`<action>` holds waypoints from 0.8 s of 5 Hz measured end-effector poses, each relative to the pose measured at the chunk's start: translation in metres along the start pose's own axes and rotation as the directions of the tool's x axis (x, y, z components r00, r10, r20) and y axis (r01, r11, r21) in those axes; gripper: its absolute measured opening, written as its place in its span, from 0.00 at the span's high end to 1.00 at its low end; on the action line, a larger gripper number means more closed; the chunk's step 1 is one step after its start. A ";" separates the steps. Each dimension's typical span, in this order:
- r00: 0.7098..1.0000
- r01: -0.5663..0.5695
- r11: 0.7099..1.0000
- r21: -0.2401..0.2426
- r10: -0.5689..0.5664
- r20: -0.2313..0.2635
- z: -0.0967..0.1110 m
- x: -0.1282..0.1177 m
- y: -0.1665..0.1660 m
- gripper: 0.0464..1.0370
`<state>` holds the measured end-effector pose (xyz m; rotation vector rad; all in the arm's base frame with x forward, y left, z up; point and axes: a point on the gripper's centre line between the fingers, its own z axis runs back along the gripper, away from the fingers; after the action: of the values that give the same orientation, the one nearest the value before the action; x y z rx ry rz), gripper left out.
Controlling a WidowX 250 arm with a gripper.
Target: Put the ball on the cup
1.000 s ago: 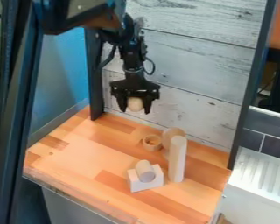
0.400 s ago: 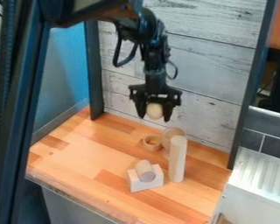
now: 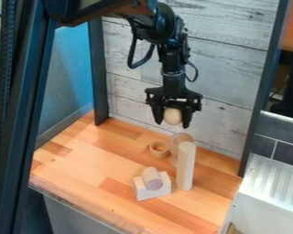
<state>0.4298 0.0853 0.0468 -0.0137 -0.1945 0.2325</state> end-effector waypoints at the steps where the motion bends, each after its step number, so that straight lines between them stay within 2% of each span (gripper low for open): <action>1: 1.000 -0.005 1.000 -0.002 0.005 -0.012 0.000 -0.002 -0.002 0.22; 3: 1.000 0.014 1.000 0.002 -0.014 -0.007 0.000 -0.002 -0.012 0.22; 4: 0.999 0.010 1.000 0.003 -0.010 -0.032 -0.012 -0.005 -0.013 0.18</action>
<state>0.4301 0.0716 0.0344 -0.0134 -0.1627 0.2227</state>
